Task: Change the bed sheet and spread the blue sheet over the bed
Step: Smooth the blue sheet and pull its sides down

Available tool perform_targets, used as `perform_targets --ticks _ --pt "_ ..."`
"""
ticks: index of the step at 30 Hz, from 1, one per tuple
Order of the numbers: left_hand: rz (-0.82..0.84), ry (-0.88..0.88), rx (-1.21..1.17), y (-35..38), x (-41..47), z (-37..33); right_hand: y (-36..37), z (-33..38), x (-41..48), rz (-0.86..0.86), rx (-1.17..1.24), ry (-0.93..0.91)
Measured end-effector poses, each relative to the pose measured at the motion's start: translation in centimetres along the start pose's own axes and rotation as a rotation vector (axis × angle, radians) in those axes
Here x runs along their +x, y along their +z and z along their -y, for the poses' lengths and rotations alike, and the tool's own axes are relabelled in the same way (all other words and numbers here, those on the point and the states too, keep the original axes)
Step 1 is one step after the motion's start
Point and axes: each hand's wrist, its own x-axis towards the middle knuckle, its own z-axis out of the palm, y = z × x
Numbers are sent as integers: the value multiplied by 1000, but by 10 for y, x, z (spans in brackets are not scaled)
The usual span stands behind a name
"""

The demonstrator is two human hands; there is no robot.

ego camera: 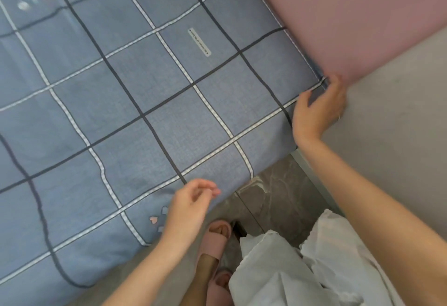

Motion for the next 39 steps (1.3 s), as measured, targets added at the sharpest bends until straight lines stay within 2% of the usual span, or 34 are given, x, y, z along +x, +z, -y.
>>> perform_targets --ticks 2,3,4,5,6,8,10,11,12,17,20,24,29,31,33,35,37,39 --pt "-268 446 377 -24 21 -7 6 26 -31 441 39 -518" --pt "-399 561 560 -38 38 -9 11 31 -45 632 -72 -754" --pt "-482 570 686 -49 53 -8 13 28 -52 756 -225 -924" --pt "-521 514 772 -55 64 -7 16 20 -49 820 -377 -970" --pt "-523 424 838 -56 74 -1 18 8 -38 848 -479 -892" --pt "-450 328 980 -46 81 19 16 -17 -11 756 -573 -530" --pt "-386 376 1115 -35 82 37 11 -34 21 672 -492 -46" --pt "-370 396 1149 -32 82 41 10 -39 31 663 -402 130" --pt "-367 404 1160 -32 82 41 6 -42 37 677 -316 230" --pt "-365 396 1163 -36 83 37 -3 -47 64 834 -87 354" --pt "-367 395 1178 -37 84 38 -5 -43 69 904 -16 342" --pt "-376 427 1188 -39 88 39 -7 -50 66 847 -55 368" --pt "-365 441 1183 -41 88 39 -17 -50 46 781 -148 721" --pt "-359 432 1180 -40 88 38 -25 -55 41 851 -9 891" --pt "-349 428 1177 -41 88 37 -35 -58 44 895 226 985" --pt "-350 434 1182 -41 87 38 -41 -59 50 890 399 966" --pt "-363 442 1185 -41 88 37 -40 -58 52 822 442 862" --pt "-378 448 1185 -42 88 40 -26 -66 50 557 428 742"
